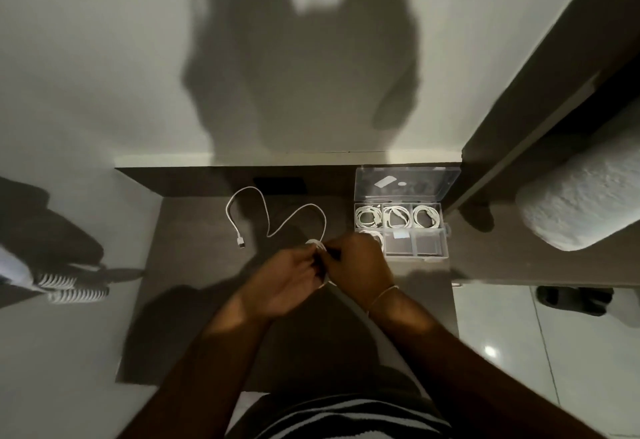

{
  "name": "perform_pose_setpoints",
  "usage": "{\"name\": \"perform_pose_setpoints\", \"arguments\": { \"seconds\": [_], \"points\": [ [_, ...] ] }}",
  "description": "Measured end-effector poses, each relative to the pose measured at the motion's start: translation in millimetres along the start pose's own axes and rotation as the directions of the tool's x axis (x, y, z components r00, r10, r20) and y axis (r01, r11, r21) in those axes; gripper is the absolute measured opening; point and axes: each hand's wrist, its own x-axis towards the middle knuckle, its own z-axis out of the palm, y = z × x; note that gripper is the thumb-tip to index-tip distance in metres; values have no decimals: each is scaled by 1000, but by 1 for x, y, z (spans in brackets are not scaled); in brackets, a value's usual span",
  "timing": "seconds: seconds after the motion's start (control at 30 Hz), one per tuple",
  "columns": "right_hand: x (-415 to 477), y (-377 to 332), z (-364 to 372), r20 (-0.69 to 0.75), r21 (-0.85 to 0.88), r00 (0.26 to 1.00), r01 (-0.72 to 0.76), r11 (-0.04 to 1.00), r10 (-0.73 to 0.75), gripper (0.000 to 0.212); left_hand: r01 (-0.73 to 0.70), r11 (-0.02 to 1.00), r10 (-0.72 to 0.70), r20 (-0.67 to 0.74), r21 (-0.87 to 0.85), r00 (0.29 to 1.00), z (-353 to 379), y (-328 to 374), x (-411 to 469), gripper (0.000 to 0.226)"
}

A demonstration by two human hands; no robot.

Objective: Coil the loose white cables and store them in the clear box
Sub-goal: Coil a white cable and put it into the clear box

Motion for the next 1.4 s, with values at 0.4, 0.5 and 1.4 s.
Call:
{"name": "perform_pose_setpoints", "arguments": {
  "seconds": [0.4,0.5,1.4],
  "points": [
    [-7,15,8,-77,136,994,-61,989,72,32,-168,932,256,-258,321,932,33,-17,1,22],
    [-4,29,0,-172,-2,980,-102,995,100,42,-85,995,87,28,-55,996,27,-5,-10,25],
    [31,199,-27,-124,290,823,-505,813,555,24,-282,496,438,43,822,898,80,-48,185,19]
  ]
}}
